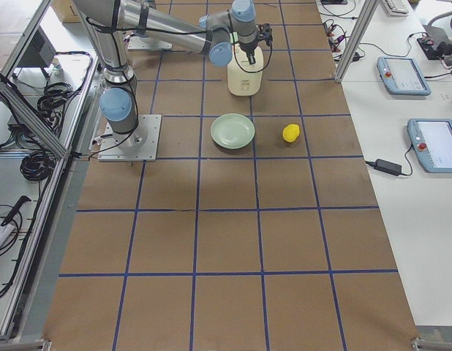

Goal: Press rice cooker button
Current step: 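Press the green button on the rice cooker lid with the right gripper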

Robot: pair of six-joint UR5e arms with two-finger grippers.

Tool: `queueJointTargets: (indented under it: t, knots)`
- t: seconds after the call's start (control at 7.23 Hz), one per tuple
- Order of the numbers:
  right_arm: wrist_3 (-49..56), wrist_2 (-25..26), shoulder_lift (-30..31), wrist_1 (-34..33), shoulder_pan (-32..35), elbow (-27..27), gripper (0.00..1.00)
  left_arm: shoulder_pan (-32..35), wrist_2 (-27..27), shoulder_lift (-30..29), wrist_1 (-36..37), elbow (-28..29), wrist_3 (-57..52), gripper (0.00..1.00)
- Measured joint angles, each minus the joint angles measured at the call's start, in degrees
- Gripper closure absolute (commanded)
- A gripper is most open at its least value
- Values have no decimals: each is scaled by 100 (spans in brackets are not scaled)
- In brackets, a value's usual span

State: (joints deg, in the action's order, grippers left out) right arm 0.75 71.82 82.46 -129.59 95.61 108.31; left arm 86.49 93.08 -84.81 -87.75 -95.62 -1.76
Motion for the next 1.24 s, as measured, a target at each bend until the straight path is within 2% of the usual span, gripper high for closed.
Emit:
queueJointTargets:
  t: [0.14, 0.28, 0.41, 0.69, 0.97, 1.24]
  knots:
    - [-24, 1, 15, -2, 13, 5, 84, 0, 0, 0, 1, 0, 0, 0]
    - [-48, 5, 32, -3, 22, 8, 75, 0, 0, 0, 1, 0, 0, 0]
    - [-64, 14, 52, -2, 25, 8, 54, 0, 0, 0, 0, 0, 0, 0]
    - [-118, 75, 104, 34, 43, -20, 2, 0, 0, 0, 3, 0, 0, 0]
    - [-391, 109, 249, 119, 62, -54, 0, 0, 0, 0, 4, 0, 0, 0]
    - [-568, 354, 564, 562, 55, -208, 0, 0, 0, 0, 4, 0, 0, 0]
